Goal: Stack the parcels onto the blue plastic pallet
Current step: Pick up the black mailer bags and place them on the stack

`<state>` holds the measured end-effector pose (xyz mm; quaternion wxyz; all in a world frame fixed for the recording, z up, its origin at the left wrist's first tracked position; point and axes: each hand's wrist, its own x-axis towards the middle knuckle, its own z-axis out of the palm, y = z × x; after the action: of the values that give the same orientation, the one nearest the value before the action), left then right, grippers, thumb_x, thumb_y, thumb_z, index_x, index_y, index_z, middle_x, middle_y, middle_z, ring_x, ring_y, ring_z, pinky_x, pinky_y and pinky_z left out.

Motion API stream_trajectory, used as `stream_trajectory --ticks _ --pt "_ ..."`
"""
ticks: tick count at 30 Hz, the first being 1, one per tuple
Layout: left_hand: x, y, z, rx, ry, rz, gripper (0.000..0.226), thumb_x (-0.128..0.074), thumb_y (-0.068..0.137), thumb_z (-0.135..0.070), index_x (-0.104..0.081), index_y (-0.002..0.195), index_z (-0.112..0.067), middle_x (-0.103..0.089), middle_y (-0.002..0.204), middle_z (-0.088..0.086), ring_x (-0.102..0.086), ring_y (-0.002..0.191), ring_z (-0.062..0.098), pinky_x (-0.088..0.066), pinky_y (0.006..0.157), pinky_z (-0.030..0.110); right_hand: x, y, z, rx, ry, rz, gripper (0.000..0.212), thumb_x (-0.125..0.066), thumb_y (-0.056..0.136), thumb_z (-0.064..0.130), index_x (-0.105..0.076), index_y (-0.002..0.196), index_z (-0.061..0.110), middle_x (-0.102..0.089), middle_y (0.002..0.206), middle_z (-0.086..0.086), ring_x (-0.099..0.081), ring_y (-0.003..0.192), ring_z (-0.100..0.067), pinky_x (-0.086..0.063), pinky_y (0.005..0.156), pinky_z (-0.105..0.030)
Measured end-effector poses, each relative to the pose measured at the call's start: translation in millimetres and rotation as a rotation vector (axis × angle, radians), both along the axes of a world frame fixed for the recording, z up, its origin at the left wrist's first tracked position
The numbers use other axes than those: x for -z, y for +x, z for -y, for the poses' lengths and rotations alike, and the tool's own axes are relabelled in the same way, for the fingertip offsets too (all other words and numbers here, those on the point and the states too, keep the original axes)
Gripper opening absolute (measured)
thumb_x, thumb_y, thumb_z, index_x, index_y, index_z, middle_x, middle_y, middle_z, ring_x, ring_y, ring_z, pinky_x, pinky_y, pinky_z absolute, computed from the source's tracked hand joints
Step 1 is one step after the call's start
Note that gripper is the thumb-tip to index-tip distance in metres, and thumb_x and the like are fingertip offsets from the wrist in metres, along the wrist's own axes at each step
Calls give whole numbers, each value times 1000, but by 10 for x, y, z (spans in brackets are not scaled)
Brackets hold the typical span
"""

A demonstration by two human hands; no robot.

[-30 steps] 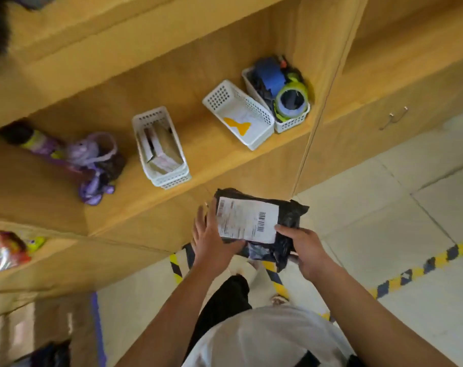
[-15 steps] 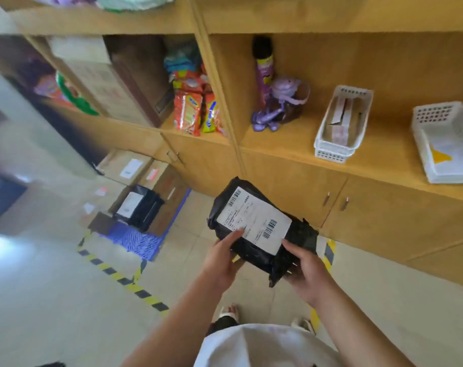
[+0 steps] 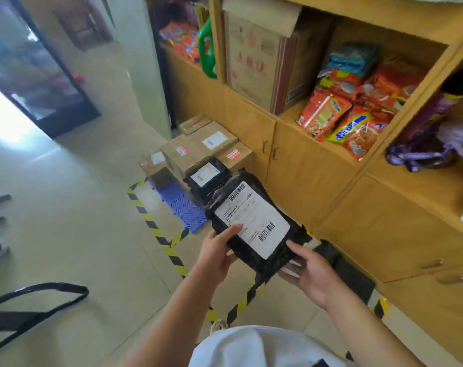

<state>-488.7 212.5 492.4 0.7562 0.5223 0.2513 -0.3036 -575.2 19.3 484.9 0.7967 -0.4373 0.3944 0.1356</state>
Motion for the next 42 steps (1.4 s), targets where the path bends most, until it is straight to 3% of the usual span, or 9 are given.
stream_trajectory --ticks 4,6,9,14,26,33,37,40,42 --pt "-36 401 -867 22 76 44 43 -76 81 -9 -61 121 -11 -76 106 6 -71 101 27 -59 85 46 -1 544 -521 -72 -288 22 59 -76 81 46 -59 131 19 -62 126 0 -57 115 -20 -51 94 -43" --pt "-62 564 -1203 53 74 51 43 -76 81 -8 -61 121 -10 -75 109 7 -71 102 28 -59 85 46 -87 830 -781 -137 -352 77 47 -75 86 37 -62 126 16 -66 117 2 -60 104 -9 -49 99 -38" --pt "-37 796 -1555 95 16 47 40 -73 83 -4 -60 121 -8 -73 113 11 -70 104 31 -57 88 49 -249 1273 -1125 -326 -393 154 19 -73 89 28 -72 104 17 -75 103 0 -71 92 -13 -54 78 -28" --pt "163 1344 -1990 98 -16 10 49 -74 81 -5 -57 127 -6 -70 119 15 -67 110 35 -53 94 53 -169 2039 -1566 -548 -315 161 27 -73 89 24 -72 112 9 -77 105 -9 -74 97 -29 -57 91 -45" --pt "108 3454 -3010 -28 223 -42 43 -76 78 -3 -61 118 -11 -74 108 12 -71 101 33 -59 83 49 277 4395 -2573 -720 -8 122 33 -70 89 7 -65 123 7 -74 114 -12 -71 106 -29 -54 97 -46" --pt "199 4333 -3407 -22 183 -21 54 -77 77 -11 -54 126 -19 -73 113 10 -69 105 29 -54 94 48 326 5332 -2957 -620 21 108 30 -65 94 10 -65 124 8 -74 114 -11 -71 106 -28 -54 98 -49" --pt "439 4890 -3530 162 166 -87 74 -88 65 -19 -55 131 -15 -69 123 11 -69 105 26 -58 77 38 510 5686 -3033 -413 51 38 27 -60 97 8 -63 123 4 -75 110 -13 -74 99 -26 -61 75 -35" --pt "619 5428 -3591 272 125 -115 88 -96 51 -22 -57 128 -9 -68 123 15 -65 113 36 -47 100 58 666 5924 -3197 -293 51 -15 24 -61 96 9 -66 119 6 -75 109 -15 -74 98 -28 -60 77 -37" --pt "697 5801 -3626 336 120 -127 87 -98 47 -24 -60 124 -8 -69 121 15 -65 113 38 -43 102 63 752 6122 -3340 -222 15 -48 24 -63 95 11 -67 118 6 -76 107 -15 -73 98 -30 -58 84 -42"
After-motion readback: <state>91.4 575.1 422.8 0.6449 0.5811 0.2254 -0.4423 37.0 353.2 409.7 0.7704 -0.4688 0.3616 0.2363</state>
